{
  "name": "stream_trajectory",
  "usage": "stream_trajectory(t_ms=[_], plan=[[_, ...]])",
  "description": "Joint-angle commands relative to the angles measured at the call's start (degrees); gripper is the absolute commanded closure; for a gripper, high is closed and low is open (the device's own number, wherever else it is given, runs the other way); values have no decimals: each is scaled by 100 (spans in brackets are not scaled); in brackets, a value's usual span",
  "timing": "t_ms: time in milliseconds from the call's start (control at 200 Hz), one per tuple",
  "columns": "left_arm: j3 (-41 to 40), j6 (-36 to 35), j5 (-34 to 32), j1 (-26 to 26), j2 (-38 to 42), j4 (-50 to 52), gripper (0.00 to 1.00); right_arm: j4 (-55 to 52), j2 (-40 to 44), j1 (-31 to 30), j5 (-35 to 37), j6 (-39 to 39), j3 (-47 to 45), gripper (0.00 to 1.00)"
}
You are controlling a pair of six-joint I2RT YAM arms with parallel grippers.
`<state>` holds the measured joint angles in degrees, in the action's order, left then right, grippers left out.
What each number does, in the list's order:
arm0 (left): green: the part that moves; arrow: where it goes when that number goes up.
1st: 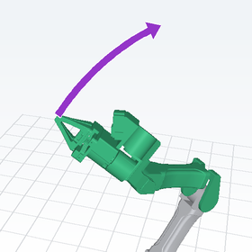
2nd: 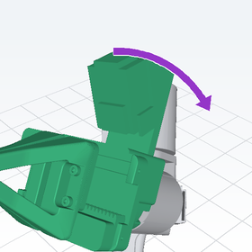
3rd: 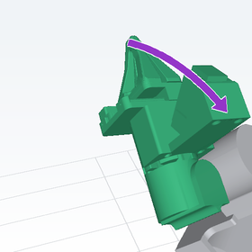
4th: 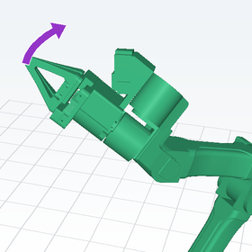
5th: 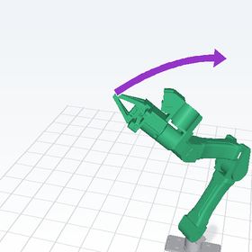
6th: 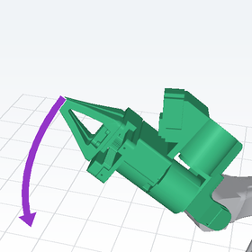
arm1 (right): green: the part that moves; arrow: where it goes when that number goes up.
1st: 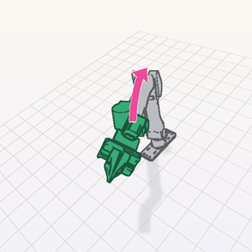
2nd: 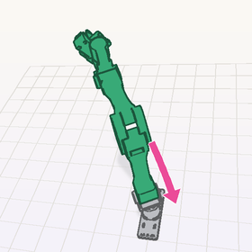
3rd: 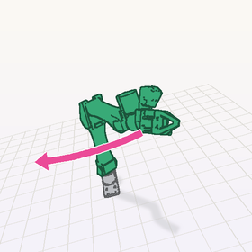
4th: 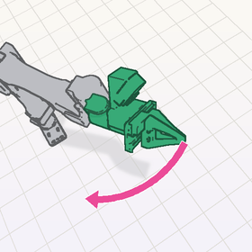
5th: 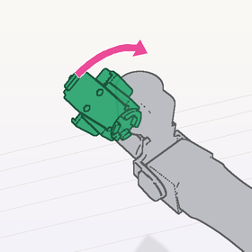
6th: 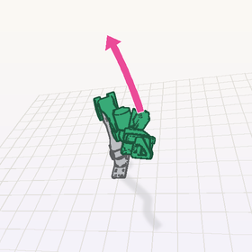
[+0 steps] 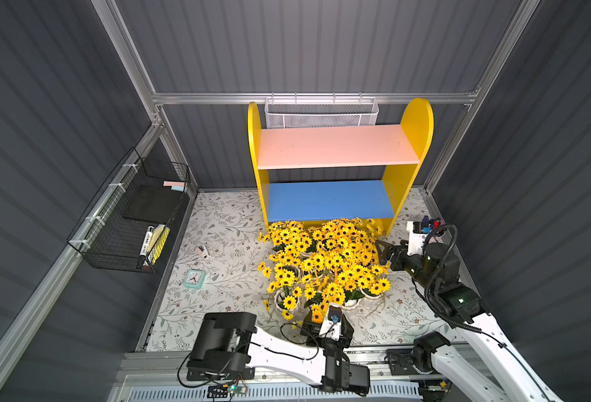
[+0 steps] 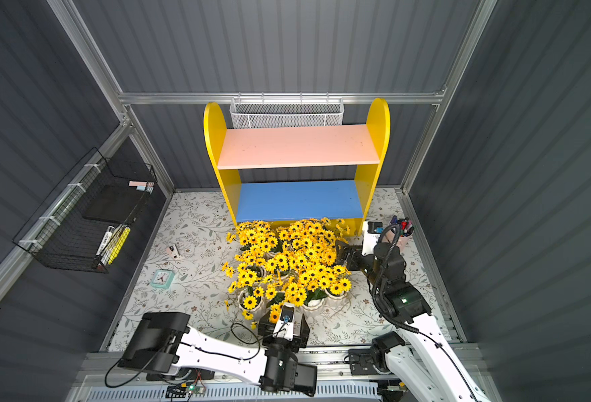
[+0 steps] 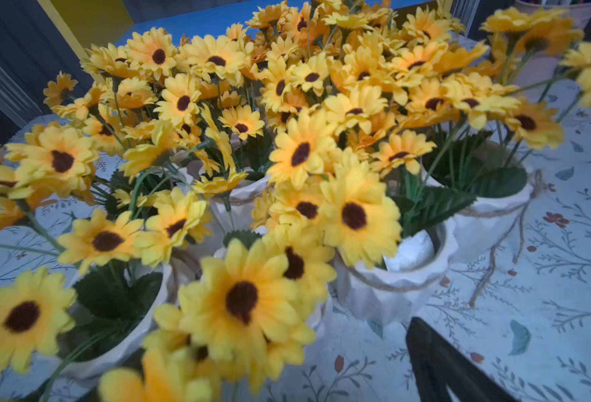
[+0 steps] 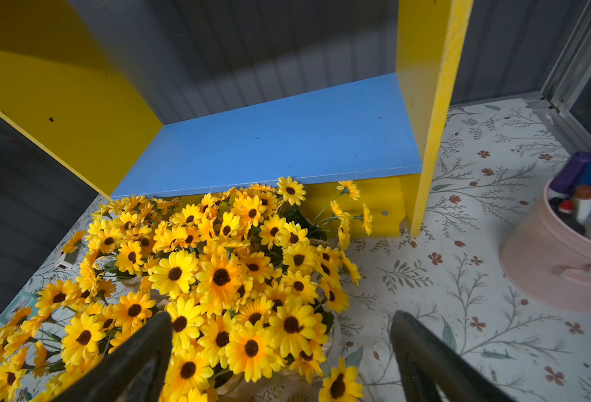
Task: Take the sunflower pots off the shelves
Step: Place the sunflower pot at the center of the board.
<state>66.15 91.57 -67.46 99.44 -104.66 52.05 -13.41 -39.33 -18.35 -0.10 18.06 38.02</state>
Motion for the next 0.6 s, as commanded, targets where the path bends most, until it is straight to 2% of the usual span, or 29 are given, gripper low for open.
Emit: stream_trajectory(t_ms=[0, 55, 125, 180, 235, 300, 360, 410, 500, 540, 595], plan=[[424, 708, 132, 241, -81, 1791, 0, -73, 38, 27, -87, 104, 125, 1], [480, 488, 153, 290, 80, 1742, 1, -115, 32, 25, -70, 109, 165, 1], [550, -138, 163, 303, 405, 1372, 1, -138, 51, 24, -74, 110, 209, 1], [564, -1287, 204, 302, 751, 714, 1, -168, 55, 24, -78, 101, 245, 1], [576, -2043, 289, 300, 1100, 139, 1, -213, 57, 25, -68, 85, 293, 1], [554, -3536, 554, 251, 1462, -858, 1, -227, 58, 24, -57, 77, 318, 1], [564, -4338, 762, 137, 1727, -1505, 1, -261, 49, 29, -60, 75, 358, 1], [497, -5150, 1127, -85, 1964, -2086, 1, -290, 40, 24, -48, 73, 398, 1], [127, -6509, 2177, -730, 2579, -3462, 1, -323, 52, 24, -52, 66, 455, 1], [-33, -6945, 2757, -1269, 2898, -3950, 1, -342, 46, 24, -31, 49, 492, 1], [-162, -7611, 3188, -1796, 3212, -4481, 0, -400, 33, 29, -17, 48, 561, 1]])
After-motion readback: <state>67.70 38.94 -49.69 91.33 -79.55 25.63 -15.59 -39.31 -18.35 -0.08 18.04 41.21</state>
